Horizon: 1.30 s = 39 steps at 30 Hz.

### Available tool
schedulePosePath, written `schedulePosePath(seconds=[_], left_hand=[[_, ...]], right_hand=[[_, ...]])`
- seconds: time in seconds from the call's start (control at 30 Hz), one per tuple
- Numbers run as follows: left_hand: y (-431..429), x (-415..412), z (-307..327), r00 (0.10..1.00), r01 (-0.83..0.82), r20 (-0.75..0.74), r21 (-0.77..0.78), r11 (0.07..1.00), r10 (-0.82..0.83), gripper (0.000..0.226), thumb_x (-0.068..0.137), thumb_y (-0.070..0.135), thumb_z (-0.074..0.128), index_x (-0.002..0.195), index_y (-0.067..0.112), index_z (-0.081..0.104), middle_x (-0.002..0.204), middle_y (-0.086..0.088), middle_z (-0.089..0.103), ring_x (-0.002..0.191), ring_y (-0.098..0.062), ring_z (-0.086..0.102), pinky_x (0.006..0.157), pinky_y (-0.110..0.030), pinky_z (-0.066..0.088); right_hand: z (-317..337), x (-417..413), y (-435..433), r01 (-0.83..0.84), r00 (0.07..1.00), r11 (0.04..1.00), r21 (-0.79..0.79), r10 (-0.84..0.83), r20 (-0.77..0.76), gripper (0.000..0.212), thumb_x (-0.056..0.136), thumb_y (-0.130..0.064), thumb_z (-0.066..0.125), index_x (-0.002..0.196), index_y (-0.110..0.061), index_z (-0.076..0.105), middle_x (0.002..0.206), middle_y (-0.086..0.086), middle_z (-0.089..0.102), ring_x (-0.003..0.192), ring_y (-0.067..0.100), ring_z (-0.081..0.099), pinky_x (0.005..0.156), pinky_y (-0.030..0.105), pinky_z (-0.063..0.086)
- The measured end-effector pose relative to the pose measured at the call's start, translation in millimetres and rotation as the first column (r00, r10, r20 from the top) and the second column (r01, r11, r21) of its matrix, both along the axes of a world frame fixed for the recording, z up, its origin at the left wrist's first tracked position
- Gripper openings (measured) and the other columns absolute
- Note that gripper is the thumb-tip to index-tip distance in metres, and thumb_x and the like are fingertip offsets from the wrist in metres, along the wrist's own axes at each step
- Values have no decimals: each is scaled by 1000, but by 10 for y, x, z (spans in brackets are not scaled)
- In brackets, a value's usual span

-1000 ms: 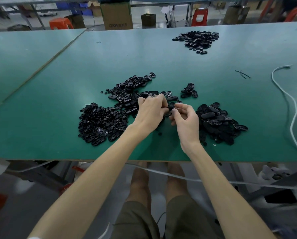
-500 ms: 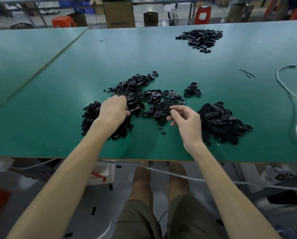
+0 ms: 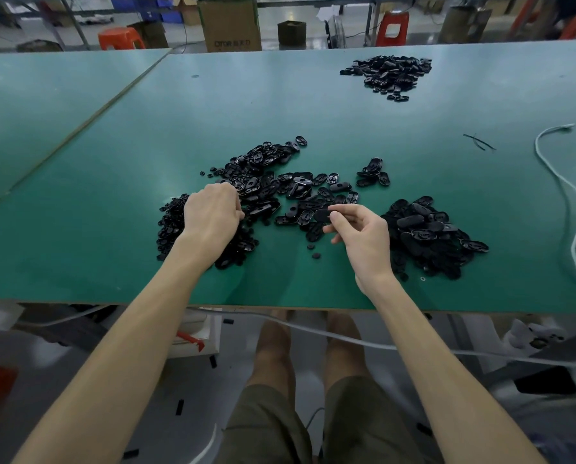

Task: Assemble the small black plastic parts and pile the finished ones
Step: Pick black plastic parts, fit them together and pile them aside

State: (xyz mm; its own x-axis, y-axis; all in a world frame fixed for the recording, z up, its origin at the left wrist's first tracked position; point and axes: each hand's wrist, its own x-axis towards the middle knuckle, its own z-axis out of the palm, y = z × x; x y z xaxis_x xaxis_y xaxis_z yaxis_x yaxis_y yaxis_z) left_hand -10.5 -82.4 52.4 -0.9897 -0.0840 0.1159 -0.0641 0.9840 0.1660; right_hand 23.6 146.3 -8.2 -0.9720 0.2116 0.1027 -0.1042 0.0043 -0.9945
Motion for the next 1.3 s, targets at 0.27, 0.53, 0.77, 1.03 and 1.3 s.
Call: schedulePosePath(seconds=[0.27,0.53,0.77,1.03,1.3], left_hand=[[-61,-34,29,999,-43,18,-25,999,44,11,100,10,62,96,3,69,96,-18,69,81,-39,64,76,-46,53],[-47,20,44,999,-40,9,18,999,40,10,100,3,56,97,0,65,102,-19,68,86,-40,65,74,-47,51],[-6,30,-47,998,-15,65,267,963,-2,18,95,-8,57,85,1,68,82,-11,71,70,-20,71,69,-37,58],[-45,-8,-160,991,-12,122,502,865,-57,22,97,18,68,77,14,75,54,2,70,52,2,61,57,-19,41],[-75,58,-116,989,8,107,656,755,-104,8,93,9,74,91,15,70,74,4,78,55,-6,68,51,-9,45]], right_hand=[[1,7,4,-12,1000,1000,-25,12,2,11,97,-2,67,103,-10,73,82,-1,76,74,13,75,61,20,54],[0,1,5,-20,1000,1000,-18,20,5,11,97,-3,68,101,-12,73,80,-5,77,75,13,75,60,20,54],[-9,2,4,-17,1000,1000,-1,17,8,10,97,-3,68,100,-12,73,81,-3,77,74,13,75,61,20,54],[-28,-14,12,-21,1000,1000,4,21,11,10,96,-4,69,102,-10,74,84,3,76,74,13,74,62,22,54],[-26,-18,10,-25,1000,1000,13,25,11,9,96,-5,69,102,-10,74,82,0,77,74,13,74,62,22,54]])
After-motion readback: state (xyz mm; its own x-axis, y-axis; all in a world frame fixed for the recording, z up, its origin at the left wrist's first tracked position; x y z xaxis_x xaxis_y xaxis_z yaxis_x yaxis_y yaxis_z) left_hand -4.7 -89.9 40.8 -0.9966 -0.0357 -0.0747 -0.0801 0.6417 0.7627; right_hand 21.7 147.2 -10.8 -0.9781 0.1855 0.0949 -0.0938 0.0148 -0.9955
